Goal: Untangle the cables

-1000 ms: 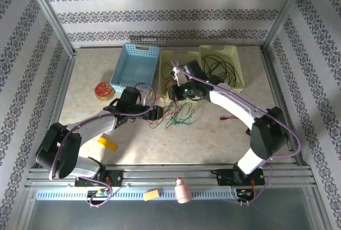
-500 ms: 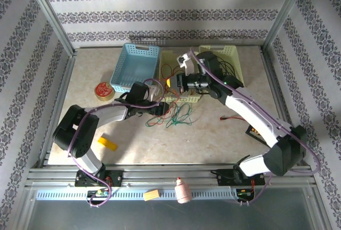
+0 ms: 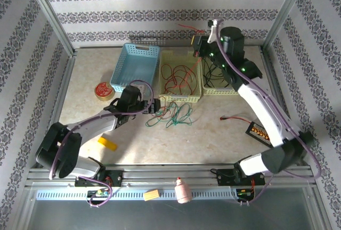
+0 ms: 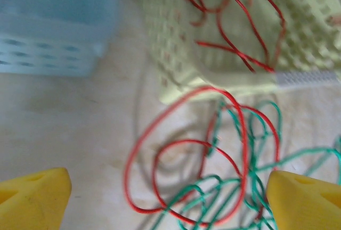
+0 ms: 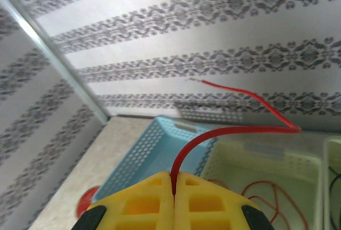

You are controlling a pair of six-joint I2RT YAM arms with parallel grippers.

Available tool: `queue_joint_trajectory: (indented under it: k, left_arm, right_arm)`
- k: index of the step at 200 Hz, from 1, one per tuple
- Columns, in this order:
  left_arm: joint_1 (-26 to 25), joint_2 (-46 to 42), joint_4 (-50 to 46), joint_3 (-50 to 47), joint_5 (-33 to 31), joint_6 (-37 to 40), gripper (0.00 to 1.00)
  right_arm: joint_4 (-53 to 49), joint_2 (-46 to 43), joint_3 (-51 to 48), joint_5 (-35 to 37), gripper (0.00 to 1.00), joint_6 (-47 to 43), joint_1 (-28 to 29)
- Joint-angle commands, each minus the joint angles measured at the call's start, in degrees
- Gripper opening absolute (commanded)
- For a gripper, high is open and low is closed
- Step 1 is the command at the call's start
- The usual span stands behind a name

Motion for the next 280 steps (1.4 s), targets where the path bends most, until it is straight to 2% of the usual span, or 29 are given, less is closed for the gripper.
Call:
queue_joint_trajectory:
  k: [1,30,76,85,97,104,122,146,162,195,232,280]
  left_arm:
    - [-0.5,-1.3,-3.7,0.6,-11.6,-2.8,0.95]
    - [-0.4,-0.6,-4.1,1.5,-11.5,-3.6,0.95]
    - [-0.3,0.7,-4.0,2.3,-10.7,-3.9,0.95]
    - [-0.3,0.5,-4.1,2.1,-10.8,-3.9,0.95]
    - [-0.3,0.1,-4.2,1.9,-10.9,-3.6,0.96]
    - [-0.3,0.0,-4.4,1.9,-11.0,-3.4,0.96]
    - [-0.1,0.1,-5.2,2.4,-11.2,-3.1,0.96]
    - [-0.1,-0.2,-5.2,2.4,-12.4,-4.1,0.96]
    - [0.2,0.0,-4.6,2.3,-11.7,-4.7,0.96]
    - [0.9,1.0,-7.9,3.9,-12.7,-6.3,0.96]
    - [1.5,0.3,-9.0,3.0,-14.2,-7.1,0.96]
    - [1.5,-0.7,-7.7,1.1,-13.1,-8.2,0.96]
  right_arm:
    - [3.0,6.6,4.1,1.9,0.0,-0.5,-0.8]
    - [5.6,13.1,4.9,1.7,0.0,2.6,-1.0]
    - [11.1,22.3,-6.3,1.6,0.0,13.7,-1.6]
    - [10.8,24.0,-7.1,0.8,0.07,15.4,-1.8]
    - [9.0,25.3,-7.3,-0.2,0.28,17.2,-1.9]
    - [8.4,25.1,-7.5,-0.4,0.37,17.2,-1.7]
    - [7.2,22.8,-8.4,3.0,0.46,14.9,-0.8]
    - [2.7,19.7,-7.4,7.5,0.48,10.2,0.5]
    - [1.0,17.4,-8.2,8.0,0.48,6.7,2.0]
    - [-5.0,14.1,-10.7,0.0,0.48,0.3,7.1]
    - [-9.6,13.9,-14.7,-8.5,0.47,0.6,12.7]
    - [-14.0,19.1,-15.1,-9.6,0.43,1.5,16.6]
